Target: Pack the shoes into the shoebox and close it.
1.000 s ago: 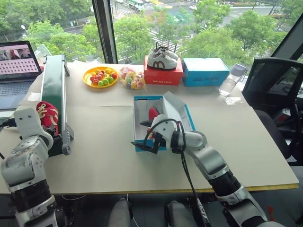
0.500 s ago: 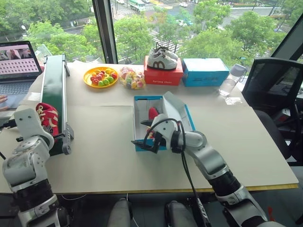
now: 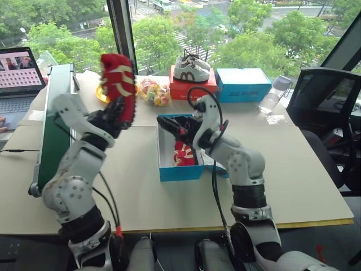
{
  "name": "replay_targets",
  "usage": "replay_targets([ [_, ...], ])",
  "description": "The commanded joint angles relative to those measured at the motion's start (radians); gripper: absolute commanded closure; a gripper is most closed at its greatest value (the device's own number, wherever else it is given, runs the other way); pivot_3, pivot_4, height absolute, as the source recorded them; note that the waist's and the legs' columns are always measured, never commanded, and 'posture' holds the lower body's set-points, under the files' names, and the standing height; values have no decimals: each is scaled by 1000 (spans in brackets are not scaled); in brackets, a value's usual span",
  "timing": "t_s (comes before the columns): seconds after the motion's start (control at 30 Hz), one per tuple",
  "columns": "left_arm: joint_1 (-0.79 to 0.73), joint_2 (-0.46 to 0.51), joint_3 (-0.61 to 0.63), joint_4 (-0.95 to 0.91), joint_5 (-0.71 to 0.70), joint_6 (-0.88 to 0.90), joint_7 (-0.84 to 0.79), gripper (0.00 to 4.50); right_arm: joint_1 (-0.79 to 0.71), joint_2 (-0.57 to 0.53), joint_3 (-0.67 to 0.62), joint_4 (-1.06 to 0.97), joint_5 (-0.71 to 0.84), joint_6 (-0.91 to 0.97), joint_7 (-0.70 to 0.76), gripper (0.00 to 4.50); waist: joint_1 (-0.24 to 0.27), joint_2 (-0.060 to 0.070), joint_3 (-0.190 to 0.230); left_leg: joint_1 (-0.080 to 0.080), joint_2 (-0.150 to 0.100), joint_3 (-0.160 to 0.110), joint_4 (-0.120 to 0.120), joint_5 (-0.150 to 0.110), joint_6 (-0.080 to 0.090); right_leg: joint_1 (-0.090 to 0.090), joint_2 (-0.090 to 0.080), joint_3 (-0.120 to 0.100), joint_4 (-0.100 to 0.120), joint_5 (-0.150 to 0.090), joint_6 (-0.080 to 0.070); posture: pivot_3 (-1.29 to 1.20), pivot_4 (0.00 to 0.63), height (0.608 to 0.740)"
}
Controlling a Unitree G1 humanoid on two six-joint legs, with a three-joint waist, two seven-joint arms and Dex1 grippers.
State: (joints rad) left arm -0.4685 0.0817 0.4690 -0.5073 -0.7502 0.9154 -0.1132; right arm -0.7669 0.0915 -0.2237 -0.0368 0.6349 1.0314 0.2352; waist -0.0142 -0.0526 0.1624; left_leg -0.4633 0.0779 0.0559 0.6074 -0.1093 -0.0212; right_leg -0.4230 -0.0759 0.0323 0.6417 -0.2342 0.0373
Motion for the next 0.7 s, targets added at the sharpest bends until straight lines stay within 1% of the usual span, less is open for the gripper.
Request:
replay_targets([
  [0.03,5,-29,-65,-45,-54,-8,32,4186,-81,80,-122,-34,166,118,-129,0,0,0,0,-1,0,0,0,0,0,-1,0,0,0,0,0,0,150,735],
  [0.1,11,-25,-112,-45,-51,-4,29,4186,-98,79,-139,-42,210,138,-173,0,-2,0,0,-4,0,0,1,0,1,-3,0,0,0,0,0,0,150,735],
  [0.2,9,-20,-139,-26,-67,-8,25,4186,-110,77,-154,-41,268,146,-225,0,-4,0,0,-4,0,0,1,0,1,-3,0,0,0,0,0,0,150,735],
  [0.33,-4,-4,-194,8,-76,-13,-7,4186,-115,56,-127,-45,296,140,-259,0,-5,0,0,-3,0,-1,1,0,1,-2,1,0,0,0,0,0,150,735],
  [0.7,18,-32,-301,16,-74,-27,-18,4186,-139,50,-127,-25,357,106,-309,0,-3,0,0,-5,0,-1,1,0,1,-3,1,0,-2,0,1,0,150,735],
])
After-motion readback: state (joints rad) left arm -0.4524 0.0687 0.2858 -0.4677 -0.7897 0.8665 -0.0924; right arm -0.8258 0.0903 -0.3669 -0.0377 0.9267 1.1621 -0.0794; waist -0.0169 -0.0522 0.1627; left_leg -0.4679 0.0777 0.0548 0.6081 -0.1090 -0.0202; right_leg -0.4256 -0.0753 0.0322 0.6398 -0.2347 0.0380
